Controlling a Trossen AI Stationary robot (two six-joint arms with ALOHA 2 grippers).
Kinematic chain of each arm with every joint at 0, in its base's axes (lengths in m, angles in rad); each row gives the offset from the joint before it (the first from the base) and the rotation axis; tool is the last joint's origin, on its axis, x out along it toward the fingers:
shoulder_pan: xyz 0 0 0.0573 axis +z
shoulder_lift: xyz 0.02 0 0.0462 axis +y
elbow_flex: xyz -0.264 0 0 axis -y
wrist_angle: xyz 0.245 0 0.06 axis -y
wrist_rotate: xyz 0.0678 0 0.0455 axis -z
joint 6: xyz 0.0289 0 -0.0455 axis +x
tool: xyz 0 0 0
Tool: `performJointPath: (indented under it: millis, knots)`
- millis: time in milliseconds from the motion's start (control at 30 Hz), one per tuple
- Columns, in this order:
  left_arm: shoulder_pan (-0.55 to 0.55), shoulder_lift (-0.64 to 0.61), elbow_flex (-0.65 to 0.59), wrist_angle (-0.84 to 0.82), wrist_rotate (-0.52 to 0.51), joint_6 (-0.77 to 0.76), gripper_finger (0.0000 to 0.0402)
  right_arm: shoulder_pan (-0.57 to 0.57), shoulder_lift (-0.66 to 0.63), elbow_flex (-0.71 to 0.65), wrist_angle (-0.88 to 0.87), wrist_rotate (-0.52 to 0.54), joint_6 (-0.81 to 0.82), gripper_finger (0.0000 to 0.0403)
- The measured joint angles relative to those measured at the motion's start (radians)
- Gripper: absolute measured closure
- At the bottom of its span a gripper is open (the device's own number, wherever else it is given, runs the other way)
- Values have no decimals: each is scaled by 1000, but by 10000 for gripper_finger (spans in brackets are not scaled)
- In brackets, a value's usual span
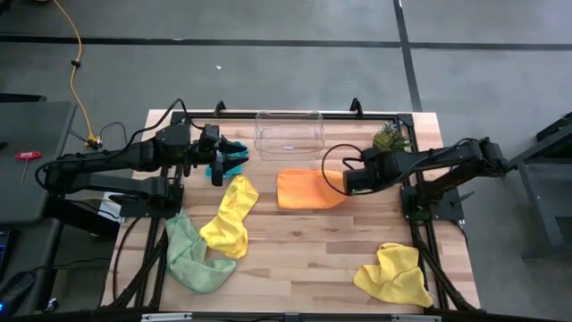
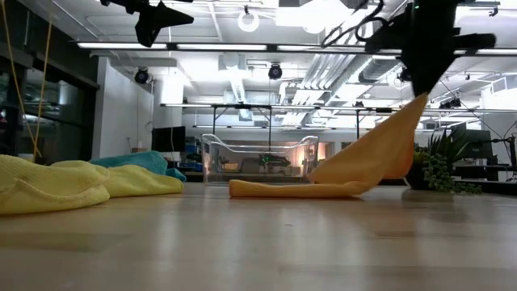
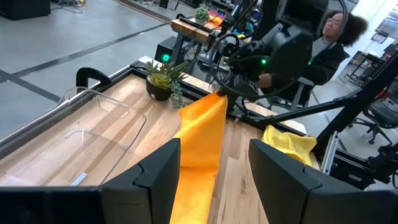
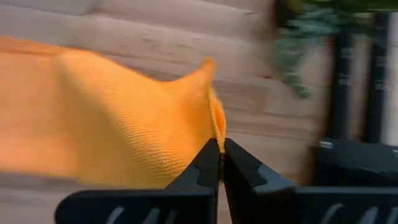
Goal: Fold microfiber towels
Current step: Fold the orange microfiber towel
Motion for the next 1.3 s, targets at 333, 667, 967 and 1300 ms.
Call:
performJointPath:
  millis: [333, 667, 967, 1300]
  knots:
    - [-13, 57, 0, -6, -5, -26, 220, 16, 70, -1, -21, -15, 49, 403]
    - [-54, 418, -1, 43, -23, -37, 236, 20, 110, 0, 18, -22, 30, 403]
    - [-89, 789, -1, 386, -22, -99, 390, 20, 110, 0, 38, -15, 30, 403]
    - [-88, 1048, 0, 501, 11, -212, 400, 20, 110, 0, 130, -3, -3, 403]
